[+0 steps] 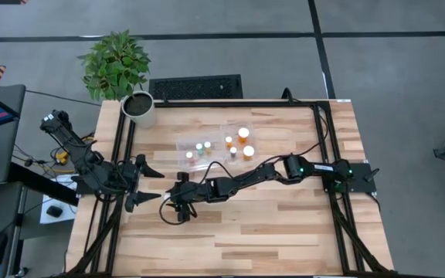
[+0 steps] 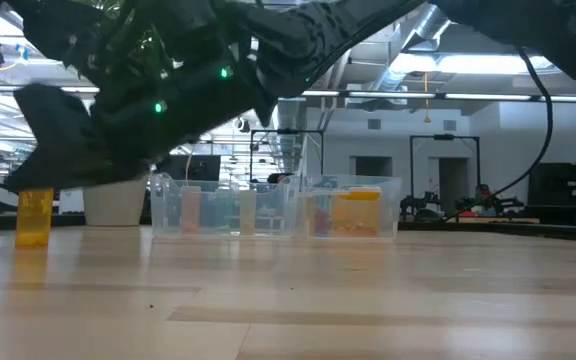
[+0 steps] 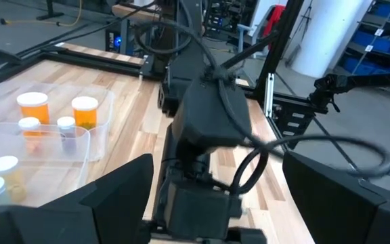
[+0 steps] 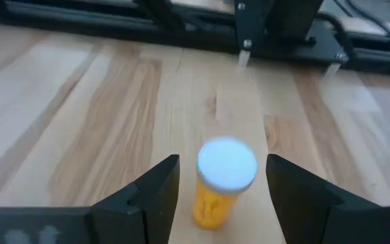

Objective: Pick and place medicine bottles into bin by pill shape (circle, oval)
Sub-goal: Put the orange tablet bottle into the left transparent bin

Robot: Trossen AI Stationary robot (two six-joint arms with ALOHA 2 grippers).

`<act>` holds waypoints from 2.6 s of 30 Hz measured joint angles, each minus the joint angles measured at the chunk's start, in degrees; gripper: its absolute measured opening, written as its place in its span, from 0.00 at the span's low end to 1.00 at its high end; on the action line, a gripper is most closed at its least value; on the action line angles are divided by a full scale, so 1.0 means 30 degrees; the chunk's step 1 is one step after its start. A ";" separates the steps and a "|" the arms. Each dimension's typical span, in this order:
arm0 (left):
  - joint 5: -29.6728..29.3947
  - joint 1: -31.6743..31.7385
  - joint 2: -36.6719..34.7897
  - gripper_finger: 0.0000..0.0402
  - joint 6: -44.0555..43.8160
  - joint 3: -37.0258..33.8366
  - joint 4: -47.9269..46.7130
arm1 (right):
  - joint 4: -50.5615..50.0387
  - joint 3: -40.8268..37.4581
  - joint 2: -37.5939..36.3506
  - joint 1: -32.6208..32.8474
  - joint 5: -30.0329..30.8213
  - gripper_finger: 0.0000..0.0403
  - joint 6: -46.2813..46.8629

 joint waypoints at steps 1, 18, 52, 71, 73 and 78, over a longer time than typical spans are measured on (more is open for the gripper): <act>0.0000 0.0000 -0.0003 0.80 -0.0003 0.0000 0.0011 | -0.0029 -0.0012 0.0062 0.0000 -0.0003 0.56 0.0000; -0.0017 0.0000 -0.0003 0.80 -0.0003 0.0000 0.0036 | 0.0174 -0.0012 0.0061 0.0000 0.0004 0.34 0.0007; -0.1013 0.0007 -0.0054 0.80 0.0143 0.0000 0.0063 | -0.7395 -0.7668 -1.1871 -0.0054 0.1884 0.29 0.0077; -0.3548 0.0007 -0.0134 0.80 0.0041 -0.0007 0.0237 | 0.7037 -1.6259 -1.1889 -0.3624 0.3388 0.29 0.0535; -0.3555 0.0007 -0.0134 0.80 0.0041 -0.0007 0.0350 | 0.7073 -1.5958 -1.1262 -0.3633 0.3416 0.29 0.0581; -0.3570 0.0007 -0.0134 0.80 0.0041 -0.0007 0.0488 | 0.7525 -1.5231 -1.0014 -0.3628 0.3443 0.29 0.0634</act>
